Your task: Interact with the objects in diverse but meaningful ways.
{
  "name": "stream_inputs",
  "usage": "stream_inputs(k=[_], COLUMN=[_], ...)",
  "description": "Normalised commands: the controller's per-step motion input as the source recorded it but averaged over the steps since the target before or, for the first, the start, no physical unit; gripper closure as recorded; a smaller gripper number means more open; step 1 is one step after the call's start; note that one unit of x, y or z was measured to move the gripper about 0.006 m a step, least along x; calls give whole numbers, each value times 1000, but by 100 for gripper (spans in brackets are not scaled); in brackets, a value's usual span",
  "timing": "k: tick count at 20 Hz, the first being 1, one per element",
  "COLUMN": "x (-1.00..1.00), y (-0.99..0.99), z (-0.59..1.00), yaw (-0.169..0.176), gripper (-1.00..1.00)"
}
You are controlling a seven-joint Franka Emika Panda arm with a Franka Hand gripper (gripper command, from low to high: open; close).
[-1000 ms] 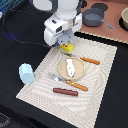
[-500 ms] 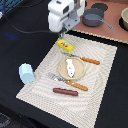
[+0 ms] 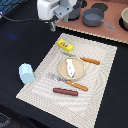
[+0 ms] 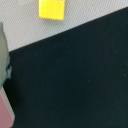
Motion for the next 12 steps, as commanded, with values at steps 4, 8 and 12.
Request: stream_inputs(k=[4,8,12], x=[-253,-168,-132], y=[-693,-759,-810], z=[340,338,353], yaw=[0,0,0], gripper=[-100,-100,-100])
